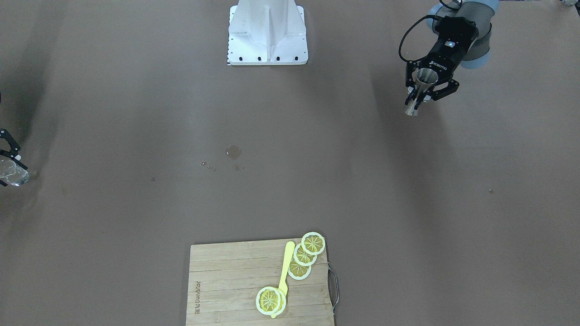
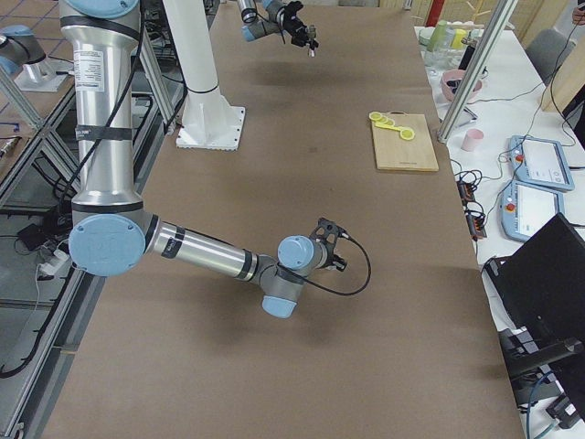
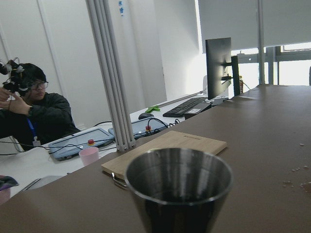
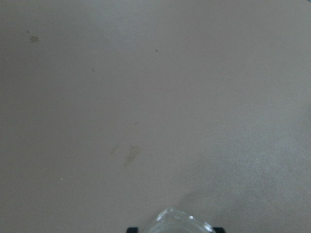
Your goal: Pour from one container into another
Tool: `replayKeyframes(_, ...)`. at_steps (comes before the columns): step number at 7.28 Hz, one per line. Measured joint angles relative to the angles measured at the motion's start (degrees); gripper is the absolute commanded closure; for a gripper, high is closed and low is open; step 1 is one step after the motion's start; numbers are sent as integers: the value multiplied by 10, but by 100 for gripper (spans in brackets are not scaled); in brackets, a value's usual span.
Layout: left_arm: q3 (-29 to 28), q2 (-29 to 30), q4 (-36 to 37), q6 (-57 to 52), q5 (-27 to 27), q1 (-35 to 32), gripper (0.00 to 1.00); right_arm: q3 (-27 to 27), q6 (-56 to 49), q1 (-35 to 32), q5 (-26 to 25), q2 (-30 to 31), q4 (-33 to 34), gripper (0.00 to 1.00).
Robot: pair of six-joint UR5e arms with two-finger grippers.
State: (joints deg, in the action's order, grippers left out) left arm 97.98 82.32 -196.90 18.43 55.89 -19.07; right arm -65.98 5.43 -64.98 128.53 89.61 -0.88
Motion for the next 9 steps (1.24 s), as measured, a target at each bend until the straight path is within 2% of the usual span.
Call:
replayKeyframes(2,-8,-3,21,24,-115,32,100,13,0,1,-1,-11,-1,100)
replayKeyframes(3,-8,-4,65,72,-159,40,100,17,0,1,-1,-14,-1,100)
replayKeyframes(5,-7,-5,150,169,-192,43,100,23,0,2,1,-18,-2,100)
replayKeyframes(9,-50,-17,176,265,-209,43,100,29,-2,6,2,-19,-2,100)
